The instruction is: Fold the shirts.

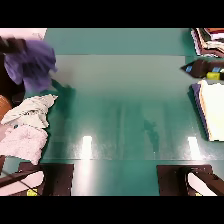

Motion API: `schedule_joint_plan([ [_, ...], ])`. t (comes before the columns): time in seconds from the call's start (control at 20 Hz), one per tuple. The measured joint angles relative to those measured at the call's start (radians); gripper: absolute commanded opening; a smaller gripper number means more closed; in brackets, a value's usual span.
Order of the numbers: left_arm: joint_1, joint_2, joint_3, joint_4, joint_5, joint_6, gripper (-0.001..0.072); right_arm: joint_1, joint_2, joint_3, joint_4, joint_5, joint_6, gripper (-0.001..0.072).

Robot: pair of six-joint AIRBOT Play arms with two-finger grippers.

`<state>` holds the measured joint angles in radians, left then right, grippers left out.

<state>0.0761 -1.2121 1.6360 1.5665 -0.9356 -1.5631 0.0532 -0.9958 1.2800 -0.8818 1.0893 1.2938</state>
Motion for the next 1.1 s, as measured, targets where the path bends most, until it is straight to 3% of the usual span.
schedule_joint_plan([
  [0.25, -0.261, 0.200, 0.068, -0.005, -0.114, -0.003, 0.0025, 0.000, 0.000, 0.163, -0.001, -0.051, -0.001, 0.0016],
  [0.6, -0.679, 0.188, -0.104, -0.050, -0.230, -0.120, 0.0032, 0.000, 0.000, 0.237, -0.003, -0.015, -0.002, 0.0016],
  [0.65, -0.730, 0.170, -0.145, -0.086, -0.225, -0.122, 0.0227, 0.000, 0.000, 0.240, -0.003, -0.002, -0.002, 0.0016],
  [0.7, -0.772, 0.151, -0.178, -0.116, -0.211, -0.121, 0.0541, 0.000, 0.000, 0.241, -0.003, 0.009, -0.002, 0.0016],
  [0.9, -0.848, 0.095, -0.246, -0.164, -0.174, -0.111, 0.0555, 0.000, 0.000, 0.245, -0.004, 0.048, -0.002, 0.0016],
  [1.1, -0.738, 0.119, -0.246, -0.126, -0.243, -0.098, 0.0555, 0.000, 0.000, 0.245, -0.003, 0.063, -0.002, 0.0016],
])
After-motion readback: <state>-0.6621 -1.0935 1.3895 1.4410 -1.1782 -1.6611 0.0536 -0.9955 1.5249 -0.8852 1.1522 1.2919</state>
